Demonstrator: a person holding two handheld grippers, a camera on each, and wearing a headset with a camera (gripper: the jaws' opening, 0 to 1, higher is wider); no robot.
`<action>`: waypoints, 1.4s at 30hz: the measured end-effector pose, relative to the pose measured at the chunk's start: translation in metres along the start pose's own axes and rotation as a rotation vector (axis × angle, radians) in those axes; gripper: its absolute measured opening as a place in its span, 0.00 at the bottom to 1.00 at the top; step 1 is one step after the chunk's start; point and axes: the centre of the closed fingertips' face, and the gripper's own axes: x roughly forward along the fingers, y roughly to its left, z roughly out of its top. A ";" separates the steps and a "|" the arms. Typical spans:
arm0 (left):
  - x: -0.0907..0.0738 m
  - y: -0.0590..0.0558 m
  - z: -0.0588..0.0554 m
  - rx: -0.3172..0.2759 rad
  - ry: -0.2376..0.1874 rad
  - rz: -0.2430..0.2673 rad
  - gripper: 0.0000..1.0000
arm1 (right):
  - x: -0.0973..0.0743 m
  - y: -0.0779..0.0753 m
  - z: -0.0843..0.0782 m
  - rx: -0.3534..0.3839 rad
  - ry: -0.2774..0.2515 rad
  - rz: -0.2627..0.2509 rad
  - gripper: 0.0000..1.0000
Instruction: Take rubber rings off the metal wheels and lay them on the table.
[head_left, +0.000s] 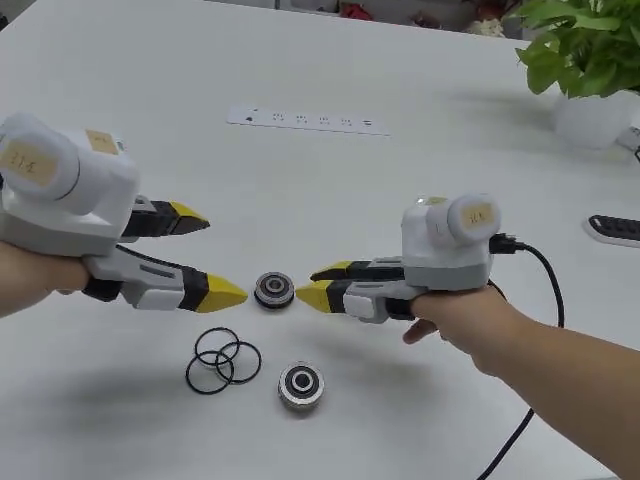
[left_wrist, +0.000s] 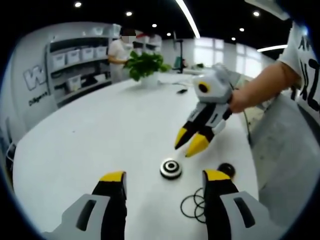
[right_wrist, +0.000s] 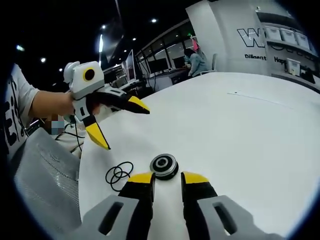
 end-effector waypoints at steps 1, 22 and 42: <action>0.001 0.000 0.000 -0.001 0.001 -0.001 0.62 | 0.001 0.001 0.000 -0.004 0.000 0.002 0.18; 0.021 -0.003 -0.006 -0.030 0.010 -0.020 0.55 | 0.011 0.003 -0.011 -0.071 0.028 0.028 0.19; 0.038 -0.011 -0.012 -0.047 0.025 -0.041 0.45 | 0.019 0.005 -0.014 -0.113 0.035 0.036 0.19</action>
